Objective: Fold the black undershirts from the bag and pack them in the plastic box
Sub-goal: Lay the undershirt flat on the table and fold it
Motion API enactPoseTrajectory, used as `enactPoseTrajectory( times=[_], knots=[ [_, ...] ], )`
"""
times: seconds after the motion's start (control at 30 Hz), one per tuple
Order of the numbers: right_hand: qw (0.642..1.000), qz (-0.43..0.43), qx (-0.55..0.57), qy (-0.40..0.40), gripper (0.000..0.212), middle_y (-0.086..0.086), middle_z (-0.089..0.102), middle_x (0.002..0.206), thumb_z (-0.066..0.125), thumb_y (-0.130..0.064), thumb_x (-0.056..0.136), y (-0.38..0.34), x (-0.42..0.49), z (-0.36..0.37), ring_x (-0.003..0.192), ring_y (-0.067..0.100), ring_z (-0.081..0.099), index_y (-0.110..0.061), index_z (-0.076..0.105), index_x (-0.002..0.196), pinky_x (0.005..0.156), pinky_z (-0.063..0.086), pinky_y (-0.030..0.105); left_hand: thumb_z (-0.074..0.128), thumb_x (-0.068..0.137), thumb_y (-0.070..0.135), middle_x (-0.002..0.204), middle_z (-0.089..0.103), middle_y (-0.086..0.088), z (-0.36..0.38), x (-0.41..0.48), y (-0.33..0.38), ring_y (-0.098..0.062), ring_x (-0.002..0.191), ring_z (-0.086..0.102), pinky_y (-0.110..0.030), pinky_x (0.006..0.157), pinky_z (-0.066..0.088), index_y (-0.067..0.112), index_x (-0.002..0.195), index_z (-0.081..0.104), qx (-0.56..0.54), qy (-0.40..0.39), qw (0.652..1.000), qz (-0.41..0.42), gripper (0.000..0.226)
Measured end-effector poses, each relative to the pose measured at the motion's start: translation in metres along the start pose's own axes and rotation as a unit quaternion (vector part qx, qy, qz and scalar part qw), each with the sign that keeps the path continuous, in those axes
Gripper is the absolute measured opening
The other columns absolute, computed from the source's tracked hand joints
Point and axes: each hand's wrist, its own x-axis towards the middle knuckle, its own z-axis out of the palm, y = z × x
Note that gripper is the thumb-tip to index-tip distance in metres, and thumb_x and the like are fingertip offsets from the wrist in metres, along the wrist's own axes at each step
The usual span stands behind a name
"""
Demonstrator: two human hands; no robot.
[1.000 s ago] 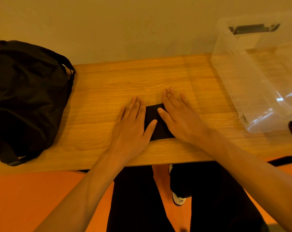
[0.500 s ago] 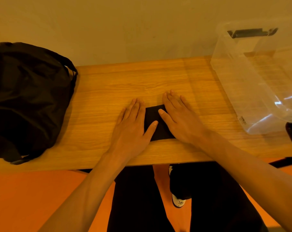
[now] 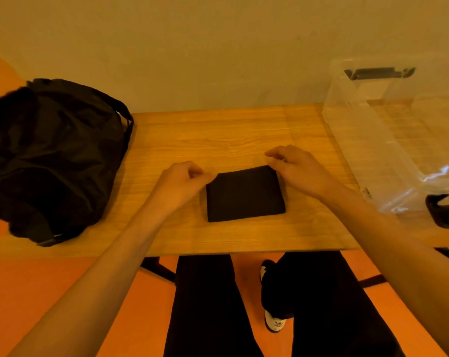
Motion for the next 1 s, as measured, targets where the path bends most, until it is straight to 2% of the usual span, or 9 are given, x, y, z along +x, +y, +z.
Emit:
enactPoseTrajectory(
  times=[0.1, 0.23, 0.33, 0.47, 0.57, 0.67, 0.83, 0.93, 1.0],
  knots=[
    [0.991, 0.066, -0.008, -0.112, 0.033, -0.005, 0.057, 0.122, 0.064, -0.039, 0.096, -0.013, 0.016, -0.011, 0.114, 0.014, 0.05, -0.02, 0.065, 0.122, 0.089, 0.037, 0.031, 0.077, 0.085, 0.047, 0.114, 0.058, 0.003, -0.01, 0.014, 0.019, -0.013, 0.105, 0.05, -0.029, 0.081, 0.041, 0.017, 0.12, 0.067, 0.016, -0.099, 0.993, -0.055, 0.046],
    [0.983, 0.086, -0.03, -0.161, 0.024, -0.002, 0.062, 0.114, 0.076, -0.036, 0.087, -0.016, 0.027, -0.016, 0.111, 0.017, 0.054, -0.02, 0.067, 0.102, 0.083, 0.04, 0.029, 0.081, 0.084, 0.036, 0.123, 0.059, -0.001, -0.012, 0.027, 0.03, -0.019, 0.112, 0.05, -0.033, 0.088, 0.04, 0.012, 0.123, 0.067, 0.064, -0.148, 0.984, -0.073, 0.047],
    [0.979, 0.081, -0.049, -0.178, 0.029, -0.001, 0.062, 0.111, 0.076, -0.037, 0.086, -0.017, 0.027, -0.017, 0.107, 0.016, 0.055, -0.017, 0.067, 0.105, 0.082, 0.041, 0.028, 0.079, 0.086, 0.029, 0.123, 0.062, 0.0, -0.016, 0.032, 0.032, -0.02, 0.118, 0.054, -0.035, 0.094, 0.043, 0.012, 0.123, 0.067, 0.072, -0.181, 0.978, -0.076, 0.042],
    [0.984, 0.074, 0.013, -0.163, 0.035, -0.001, 0.064, 0.109, 0.08, -0.032, 0.083, -0.01, 0.015, -0.021, 0.103, 0.015, 0.059, -0.018, 0.064, 0.111, 0.08, 0.045, 0.026, 0.079, 0.086, 0.015, 0.11, 0.07, -0.007, -0.02, 0.032, 0.036, -0.016, 0.097, 0.065, -0.034, 0.092, 0.051, 0.01, 0.114, 0.067, 0.006, -0.192, 0.98, -0.051, 0.032],
    [0.986, 0.085, 0.081, -0.12, 0.032, -0.001, 0.067, 0.106, 0.079, -0.029, 0.085, -0.001, 0.003, -0.026, 0.098, 0.012, 0.063, -0.019, 0.065, 0.112, 0.075, 0.048, 0.023, 0.08, 0.083, 0.007, 0.105, 0.071, -0.01, -0.015, 0.038, 0.037, -0.02, 0.095, 0.068, -0.036, 0.089, 0.055, 0.011, 0.109, 0.065, -0.094, -0.162, 0.982, -0.036, 0.03],
    [0.986, 0.115, 0.124, -0.018, 0.028, -0.004, 0.063, 0.097, 0.074, -0.029, 0.09, 0.012, -0.008, -0.024, 0.088, 0.007, 0.059, -0.019, 0.061, 0.113, 0.067, 0.043, 0.023, 0.082, 0.082, 0.008, 0.097, 0.072, -0.009, -0.002, 0.056, 0.049, -0.022, 0.096, 0.069, -0.035, 0.081, 0.055, 0.016, 0.098, 0.064, -0.17, -0.121, 0.978, -0.019, 0.026],
    [0.975, 0.153, 0.132, 0.092, 0.035, -0.006, 0.058, 0.099, 0.066, -0.035, 0.096, 0.029, -0.022, -0.012, 0.083, 0.003, 0.054, -0.019, 0.053, 0.124, 0.06, 0.037, 0.021, 0.081, 0.083, 0.01, 0.096, 0.07, -0.003, 0.034, 0.092, 0.087, -0.012, 0.088, 0.065, -0.018, 0.067, 0.048, 0.014, 0.1, 0.065, -0.153, -0.103, 0.98, 0.072, 0.024],
    [0.979, 0.116, 0.014, 0.168, 0.042, 0.005, 0.058, 0.12, 0.058, -0.041, 0.099, 0.035, -0.033, 0.0, 0.107, 0.019, 0.057, -0.015, 0.049, 0.131, 0.08, 0.049, 0.029, 0.076, 0.09, 0.023, 0.109, 0.067, 0.002, 0.05, 0.099, 0.097, -0.009, 0.096, 0.063, -0.018, 0.071, 0.047, 0.018, 0.112, 0.064, -0.043, -0.044, 0.991, 0.121, 0.026],
    [0.962, 0.061, -0.137, 0.227, 0.048, 0.009, 0.053, 0.132, 0.054, -0.045, 0.099, 0.032, -0.045, 0.012, 0.123, 0.028, 0.049, -0.014, 0.049, 0.136, 0.098, 0.044, 0.038, 0.065, 0.098, 0.029, 0.121, 0.063, 0.004, 0.053, 0.087, 0.091, -0.013, 0.109, 0.06, -0.024, 0.083, 0.047, 0.021, 0.118, 0.063, 0.044, 0.049, 0.983, 0.173, 0.022]
  ],
)
